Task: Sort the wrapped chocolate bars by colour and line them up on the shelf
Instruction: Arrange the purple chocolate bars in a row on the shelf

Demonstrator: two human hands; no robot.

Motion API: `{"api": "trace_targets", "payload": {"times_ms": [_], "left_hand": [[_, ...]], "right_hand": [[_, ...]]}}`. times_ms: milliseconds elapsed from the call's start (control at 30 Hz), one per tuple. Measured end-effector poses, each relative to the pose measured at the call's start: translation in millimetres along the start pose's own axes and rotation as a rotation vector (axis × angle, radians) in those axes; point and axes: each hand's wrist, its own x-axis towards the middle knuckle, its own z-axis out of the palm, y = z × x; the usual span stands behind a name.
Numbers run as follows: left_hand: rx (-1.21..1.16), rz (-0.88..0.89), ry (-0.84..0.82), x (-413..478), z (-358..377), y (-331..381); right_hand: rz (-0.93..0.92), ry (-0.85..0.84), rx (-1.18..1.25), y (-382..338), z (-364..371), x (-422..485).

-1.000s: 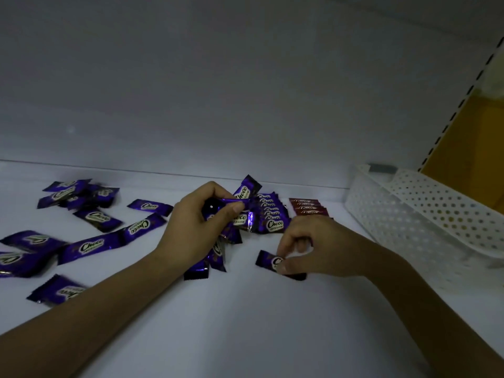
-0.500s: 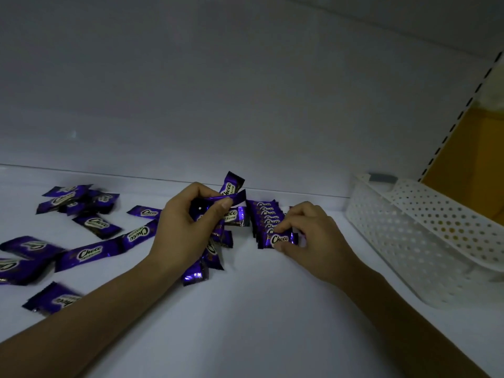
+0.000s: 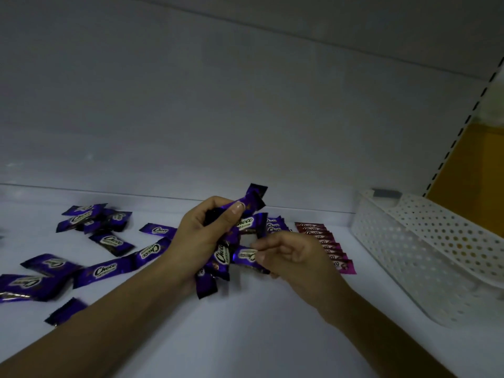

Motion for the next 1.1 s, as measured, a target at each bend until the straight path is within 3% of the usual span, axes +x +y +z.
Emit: {"api": "trace_targets", "payload": {"times_ms": [100, 200, 300, 400, 600, 667, 767, 967, 1100], "left_hand": [[-0.067, -0.036, 0.097, 2.8, -6.6, 2.7], [0.001, -0.048, 0.127, 3.4, -17.7, 3.3], [0.087, -0.066, 0.115, 1.9, -22.5, 0.1], [0.084, -0.098, 0.116, 3.5, -21.9, -0.6], [0.043, -0.141, 0.145, 1.8, -22.6, -3.2], [0.045, -0.162, 0.157, 0.1, -22.0, -5.2], [0.088, -0.172, 0.161, -0.8, -21.7, -7.9], [0.138, -0.155, 0.159, 0.3, -22.7, -12.6], [0.138, -0.144, 0.177, -0.8, -22.4, -13.7]], "right_hand": [[-0.105, 0.012, -0.170, 0.5, -15.8, -2.6], [-0.228, -0.119, -0.507, 0.4, -24.1, -6.3], [-0.211, -0.243, -0.546, 1.1, -23.8, -7.5], [-0.175, -0.158, -0.508, -1.1, -26.3, -5.8], [-0.187, -0.222, -0.874, 6.3, -22.5, -8.3], [-0.210, -0.173, -0.759, 4.7, -21.3, -8.7], [-0.077, -0.122, -0.479, -0.6, -22.0, -7.1], [0.021, 0.128, -0.096, -11.3, -28.5, -1.0], [0.043, 0.190, -0.073, -8.5, -38.5, 0.4]]}}
